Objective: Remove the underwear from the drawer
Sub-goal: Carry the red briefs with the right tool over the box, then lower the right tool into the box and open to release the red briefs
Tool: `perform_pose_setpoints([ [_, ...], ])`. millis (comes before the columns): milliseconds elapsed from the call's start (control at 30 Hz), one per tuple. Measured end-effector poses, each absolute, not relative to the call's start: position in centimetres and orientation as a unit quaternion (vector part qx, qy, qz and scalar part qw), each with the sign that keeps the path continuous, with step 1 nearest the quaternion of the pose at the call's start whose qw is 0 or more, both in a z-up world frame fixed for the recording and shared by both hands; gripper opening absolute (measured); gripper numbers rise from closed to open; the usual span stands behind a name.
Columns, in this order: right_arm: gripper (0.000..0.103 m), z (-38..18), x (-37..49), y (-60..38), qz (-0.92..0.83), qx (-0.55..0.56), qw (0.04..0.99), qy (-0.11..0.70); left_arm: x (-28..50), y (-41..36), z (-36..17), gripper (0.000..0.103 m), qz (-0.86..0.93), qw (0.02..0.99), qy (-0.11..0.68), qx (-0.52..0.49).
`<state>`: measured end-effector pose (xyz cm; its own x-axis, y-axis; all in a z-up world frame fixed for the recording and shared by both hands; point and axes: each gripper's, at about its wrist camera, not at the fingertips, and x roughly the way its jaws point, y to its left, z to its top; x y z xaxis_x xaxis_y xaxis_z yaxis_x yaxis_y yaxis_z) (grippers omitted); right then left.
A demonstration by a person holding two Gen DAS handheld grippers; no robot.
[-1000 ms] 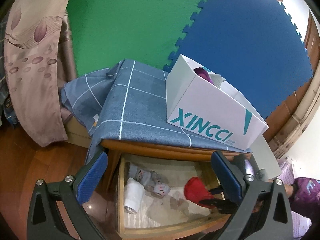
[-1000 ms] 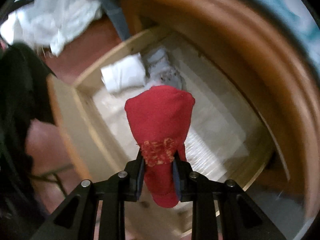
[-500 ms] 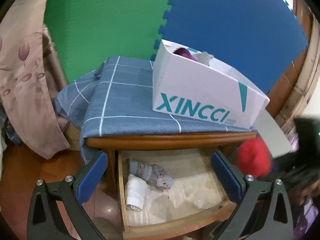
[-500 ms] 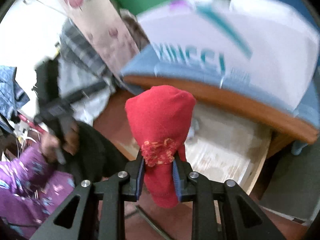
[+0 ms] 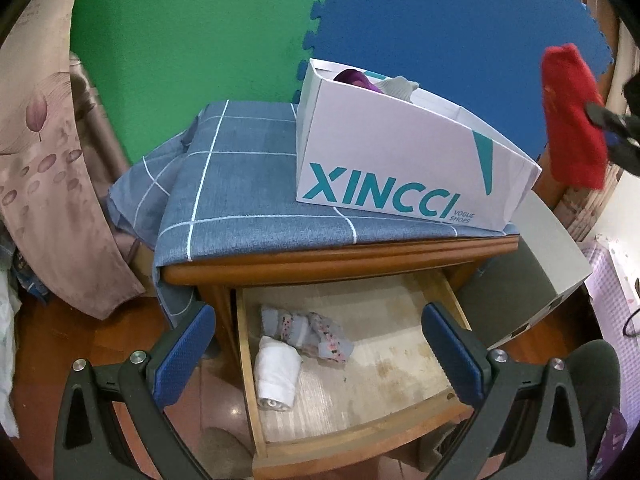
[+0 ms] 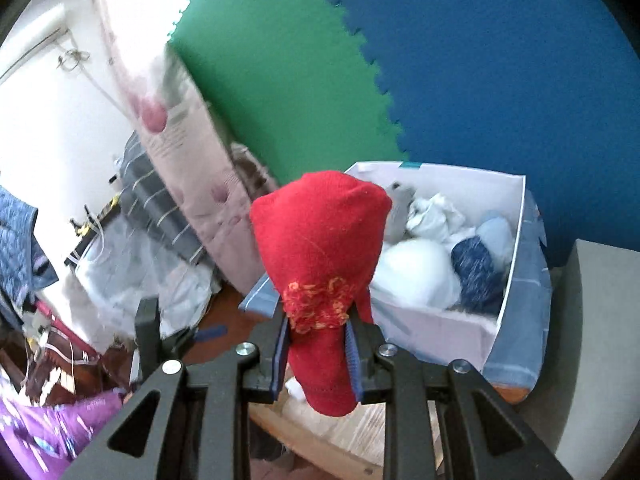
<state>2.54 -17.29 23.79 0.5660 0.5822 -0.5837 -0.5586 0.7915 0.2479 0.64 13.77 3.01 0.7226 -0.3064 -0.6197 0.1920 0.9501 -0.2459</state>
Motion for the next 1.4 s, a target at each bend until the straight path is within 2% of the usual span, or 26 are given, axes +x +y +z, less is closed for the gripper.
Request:
perform_pose_setpoints([
  [233,0.024,23.7,9.7,-17.5,0.272,0.047,0.889,0.364,0.5,13.8,3.0,0.102,-0.142,0.924,0.344,-0.083],
  [633,0.024,19.6,20.5,-17.8,0.164,0.076,0.881,0.438,0.9,13.3,2.6,0.102,-0.144,0.917,0.363,-0.077],
  [1067,0.025,17.7,23.4,-15.7,0.114,0.018,0.883,0.456,1.3,13.8,2.3,0.102,-0.145,0.912,0.373,-0.09],
  [1400,0.034,18.1,22.7,-16.5,0.126,0.047,0.89,0.437,1.4,13.8,2.1,0.102,-0.134,0.91,0.381,-0.087],
])
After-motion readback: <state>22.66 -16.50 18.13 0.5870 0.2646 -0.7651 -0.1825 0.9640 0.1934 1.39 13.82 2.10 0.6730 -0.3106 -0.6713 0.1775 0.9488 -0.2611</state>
